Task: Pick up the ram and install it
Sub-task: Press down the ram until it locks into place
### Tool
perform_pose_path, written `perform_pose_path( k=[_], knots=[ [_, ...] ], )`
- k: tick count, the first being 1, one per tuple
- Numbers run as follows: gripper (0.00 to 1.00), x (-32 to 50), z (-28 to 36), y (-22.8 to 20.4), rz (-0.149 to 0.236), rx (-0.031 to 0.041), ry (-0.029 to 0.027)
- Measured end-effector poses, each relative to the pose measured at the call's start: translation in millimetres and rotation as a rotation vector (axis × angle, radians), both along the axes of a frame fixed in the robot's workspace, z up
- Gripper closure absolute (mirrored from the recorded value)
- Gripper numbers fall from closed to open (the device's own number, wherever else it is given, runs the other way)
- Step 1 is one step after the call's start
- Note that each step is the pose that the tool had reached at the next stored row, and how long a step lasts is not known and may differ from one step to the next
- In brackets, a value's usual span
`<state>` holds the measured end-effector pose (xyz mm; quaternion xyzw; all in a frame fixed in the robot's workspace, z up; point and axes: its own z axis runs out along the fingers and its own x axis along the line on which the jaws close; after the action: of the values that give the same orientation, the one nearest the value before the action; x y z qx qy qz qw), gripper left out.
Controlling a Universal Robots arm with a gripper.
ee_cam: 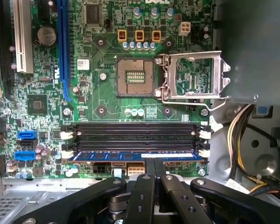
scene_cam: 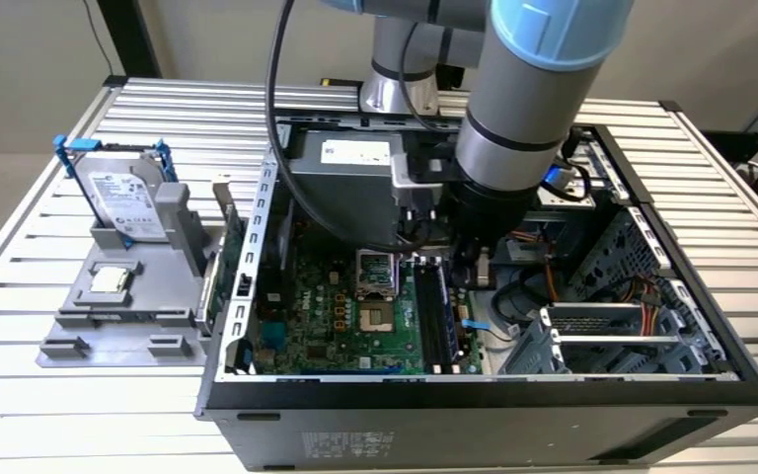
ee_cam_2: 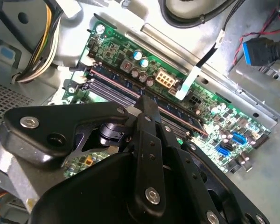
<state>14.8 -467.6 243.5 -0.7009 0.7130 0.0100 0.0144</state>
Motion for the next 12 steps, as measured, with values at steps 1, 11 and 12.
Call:
perform_pose_path(
  k=[1, 11, 12],
  knots=[
    [1.00, 0.1, -0.1, -0.4, 0.000, -0.0001, 0.0000],
    [1.00, 0.4, -1.9, -10.4, 0.000, -0.0007, 0.0036],
    [1.00, 0.3, -3.6, -10.4, 0.000, -0.0009, 0.0036]
  ],
)
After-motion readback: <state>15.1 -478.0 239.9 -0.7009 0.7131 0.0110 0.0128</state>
